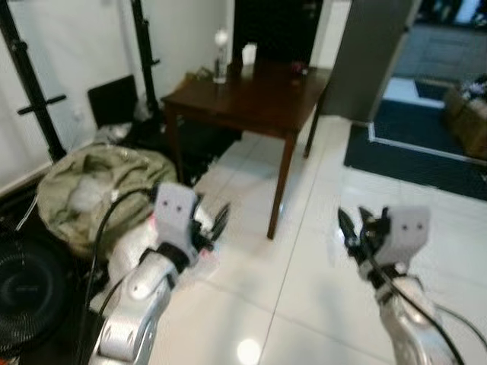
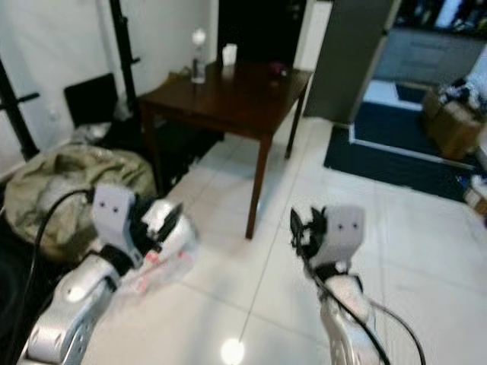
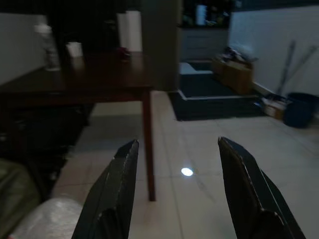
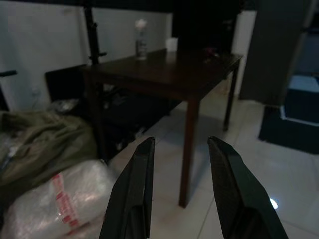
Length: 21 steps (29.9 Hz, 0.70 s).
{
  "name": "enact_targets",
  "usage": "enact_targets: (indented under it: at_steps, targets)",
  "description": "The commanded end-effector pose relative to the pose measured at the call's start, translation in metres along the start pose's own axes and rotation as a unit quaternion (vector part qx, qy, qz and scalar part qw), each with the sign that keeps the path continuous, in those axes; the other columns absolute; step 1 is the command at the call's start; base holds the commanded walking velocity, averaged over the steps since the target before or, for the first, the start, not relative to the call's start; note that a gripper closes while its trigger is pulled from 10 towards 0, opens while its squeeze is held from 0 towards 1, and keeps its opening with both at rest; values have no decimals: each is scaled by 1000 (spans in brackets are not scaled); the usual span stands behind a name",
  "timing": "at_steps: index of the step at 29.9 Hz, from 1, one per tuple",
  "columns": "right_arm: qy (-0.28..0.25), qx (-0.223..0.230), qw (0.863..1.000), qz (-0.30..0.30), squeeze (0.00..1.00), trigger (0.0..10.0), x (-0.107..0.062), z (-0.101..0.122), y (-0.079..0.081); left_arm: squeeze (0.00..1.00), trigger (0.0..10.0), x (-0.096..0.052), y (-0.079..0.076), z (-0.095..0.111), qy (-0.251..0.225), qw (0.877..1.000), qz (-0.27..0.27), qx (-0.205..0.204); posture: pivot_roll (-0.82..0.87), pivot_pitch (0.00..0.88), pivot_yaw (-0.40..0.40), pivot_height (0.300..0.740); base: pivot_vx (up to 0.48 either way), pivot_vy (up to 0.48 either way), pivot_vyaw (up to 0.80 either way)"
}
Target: Setting the table
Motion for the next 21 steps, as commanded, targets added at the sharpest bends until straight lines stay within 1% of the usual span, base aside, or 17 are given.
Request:
enact_targets:
  at_steps: [1,8,17,21]
  targets:
    - [7,-3,1000,-8,0,10000,-3,-3,-3,0,10000,-2,-2,-3,7,1000,-7,-9,-26,2,53,740,0,0,-788]
    - [7,-2,1000,-9,0,10000,-4,-3,-3,0,10000,-1,-3,0,3,1000,-24,-12,-26,3,53,740,0,0,-787]
    - [7,-1,1000,-10,0,10000,-4,-3,-3,0,10000,-1,-5,1,2,999,-29,-13,-26,3,54,740,0,0,-783]
    - [8,0,1000,-11,0,10000,-4,-4,-2,0,10000,-2,-6,-5,17,999,-32,-3,-26,5,57,740,0,0,-783]
Point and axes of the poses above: a point about 5 cm out from each wrist's last joint towards the gripper, its own x axis pointing out of the wrist towards the gripper, its own z axis along the axis of the wrist's last joint, y = z × x, the point moved 1 cm from there along x, pointing out of the wrist towards the gripper, and after that the axes turned 14 degrees about x, right-handed, at the moved point
